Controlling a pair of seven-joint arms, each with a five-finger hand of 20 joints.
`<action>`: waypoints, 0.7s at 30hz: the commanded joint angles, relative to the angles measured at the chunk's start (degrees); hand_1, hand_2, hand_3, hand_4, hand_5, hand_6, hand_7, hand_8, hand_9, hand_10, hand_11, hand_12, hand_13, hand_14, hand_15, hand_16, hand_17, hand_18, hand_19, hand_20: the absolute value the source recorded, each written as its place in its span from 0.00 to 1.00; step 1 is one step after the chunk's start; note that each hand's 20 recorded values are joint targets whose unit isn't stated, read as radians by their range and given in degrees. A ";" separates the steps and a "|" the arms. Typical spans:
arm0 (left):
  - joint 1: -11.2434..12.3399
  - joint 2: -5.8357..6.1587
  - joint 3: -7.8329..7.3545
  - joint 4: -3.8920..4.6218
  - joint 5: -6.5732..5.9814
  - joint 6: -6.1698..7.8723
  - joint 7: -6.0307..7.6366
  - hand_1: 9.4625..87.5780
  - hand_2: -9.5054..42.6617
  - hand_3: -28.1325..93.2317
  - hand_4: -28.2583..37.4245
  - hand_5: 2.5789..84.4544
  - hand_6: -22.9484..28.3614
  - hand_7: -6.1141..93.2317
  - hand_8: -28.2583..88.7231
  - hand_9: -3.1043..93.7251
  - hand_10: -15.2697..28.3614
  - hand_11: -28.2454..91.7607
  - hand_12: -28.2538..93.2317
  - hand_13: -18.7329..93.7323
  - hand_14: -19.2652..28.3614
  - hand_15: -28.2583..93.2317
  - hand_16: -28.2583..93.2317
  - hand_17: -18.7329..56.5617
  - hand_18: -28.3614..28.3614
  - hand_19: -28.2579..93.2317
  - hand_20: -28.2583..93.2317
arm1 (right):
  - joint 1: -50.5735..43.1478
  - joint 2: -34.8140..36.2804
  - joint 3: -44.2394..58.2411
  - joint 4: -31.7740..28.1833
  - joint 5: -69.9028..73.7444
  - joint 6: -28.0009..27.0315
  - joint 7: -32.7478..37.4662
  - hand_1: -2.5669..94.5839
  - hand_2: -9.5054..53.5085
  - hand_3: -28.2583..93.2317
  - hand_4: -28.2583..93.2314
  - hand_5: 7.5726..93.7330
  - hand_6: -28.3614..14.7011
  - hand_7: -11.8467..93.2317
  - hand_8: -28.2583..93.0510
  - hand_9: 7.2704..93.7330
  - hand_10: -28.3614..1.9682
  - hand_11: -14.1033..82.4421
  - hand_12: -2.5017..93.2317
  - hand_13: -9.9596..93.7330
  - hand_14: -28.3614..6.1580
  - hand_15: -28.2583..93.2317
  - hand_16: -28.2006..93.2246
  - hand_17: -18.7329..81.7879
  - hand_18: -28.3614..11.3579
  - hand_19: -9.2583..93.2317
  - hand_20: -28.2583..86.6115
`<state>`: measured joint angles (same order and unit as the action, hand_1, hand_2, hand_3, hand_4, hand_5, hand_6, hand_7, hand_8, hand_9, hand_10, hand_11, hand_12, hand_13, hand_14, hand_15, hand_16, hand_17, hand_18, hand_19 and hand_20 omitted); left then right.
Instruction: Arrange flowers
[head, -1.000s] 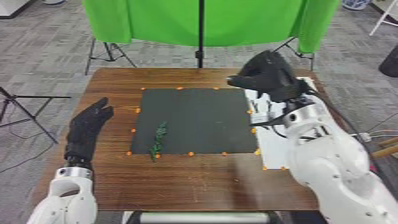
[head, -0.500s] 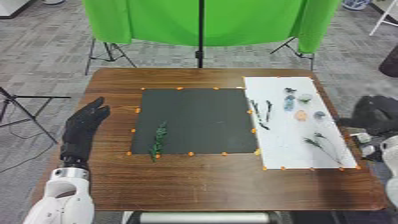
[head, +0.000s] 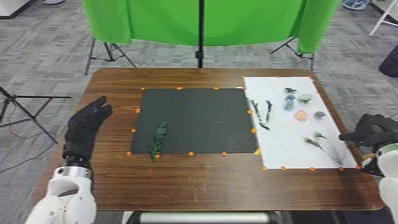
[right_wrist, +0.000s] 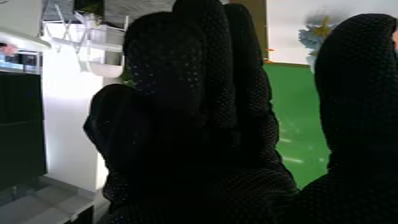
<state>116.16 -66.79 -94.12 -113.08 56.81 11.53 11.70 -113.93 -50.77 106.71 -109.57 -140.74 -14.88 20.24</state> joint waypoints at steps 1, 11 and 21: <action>0.51 -0.89 0.49 0.37 -0.07 -0.12 -0.73 0.26 0.02 0.75 0.21 0.53 0.53 0.18 0.19 0.49 0.66 0.38 0.33 0.46 0.75 0.33 0.26 0.30 0.71 0.27 0.38 | -4.51 -1.22 1.74 -5.63 4.96 3.49 1.58 0.39 0.00 0.69 0.10 0.80 0.65 0.31 0.16 0.88 0.52 0.41 0.27 0.95 0.69 0.64 0.48 0.78 0.43 0.98 0.61; 0.29 -1.13 0.95 0.51 0.11 -0.78 -1.07 0.26 0.02 0.75 0.21 0.52 0.53 0.18 0.19 0.49 0.67 0.38 0.33 0.46 0.75 0.33 0.26 0.30 0.71 0.27 0.38 | -5.79 -0.58 -1.93 -5.47 0.72 2.46 -0.94 0.37 0.00 0.69 0.10 0.81 0.65 0.30 0.16 0.89 0.50 0.40 0.27 0.95 0.68 0.64 0.48 0.78 0.42 0.98 0.61; 0.44 -1.24 0.89 0.47 0.05 -0.93 -1.10 0.26 0.02 0.75 0.21 0.52 0.53 0.18 0.19 0.49 0.66 0.38 0.33 0.46 0.75 0.33 0.26 0.30 0.71 0.27 0.38 | -4.68 -0.58 -5.40 -1.79 -3.84 3.04 -1.35 0.42 0.00 0.70 0.09 0.81 0.66 0.31 0.16 0.89 0.52 0.41 0.27 0.95 0.69 0.64 0.48 0.78 0.43 0.98 0.61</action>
<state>116.11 -67.42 -93.45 -113.00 56.82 11.22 11.14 -118.75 -51.44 102.77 -112.72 -144.74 -11.84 18.68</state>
